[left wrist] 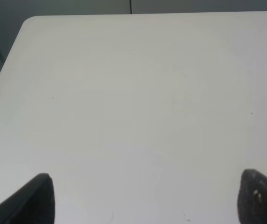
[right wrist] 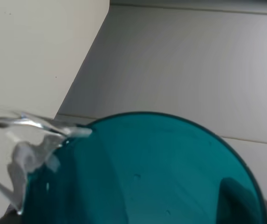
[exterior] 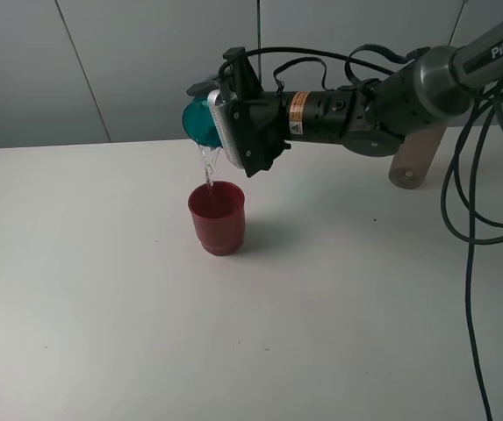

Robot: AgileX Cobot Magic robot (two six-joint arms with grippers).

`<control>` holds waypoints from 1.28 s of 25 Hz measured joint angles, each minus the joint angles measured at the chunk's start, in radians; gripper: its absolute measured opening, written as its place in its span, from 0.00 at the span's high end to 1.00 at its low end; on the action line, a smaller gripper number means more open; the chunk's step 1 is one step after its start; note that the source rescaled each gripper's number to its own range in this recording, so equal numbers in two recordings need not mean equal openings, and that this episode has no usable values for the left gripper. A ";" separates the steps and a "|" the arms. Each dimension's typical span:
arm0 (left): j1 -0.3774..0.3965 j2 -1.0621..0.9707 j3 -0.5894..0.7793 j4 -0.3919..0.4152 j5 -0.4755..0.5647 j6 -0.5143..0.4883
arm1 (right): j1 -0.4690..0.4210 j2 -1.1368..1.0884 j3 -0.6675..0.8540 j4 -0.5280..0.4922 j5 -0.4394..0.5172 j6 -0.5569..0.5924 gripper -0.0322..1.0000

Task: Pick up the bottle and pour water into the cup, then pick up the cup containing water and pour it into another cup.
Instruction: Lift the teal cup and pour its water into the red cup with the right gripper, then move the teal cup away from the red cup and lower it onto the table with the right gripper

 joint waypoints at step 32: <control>0.000 0.000 0.000 0.000 0.000 -0.002 | 0.018 0.000 -0.006 0.015 -0.008 -0.238 0.86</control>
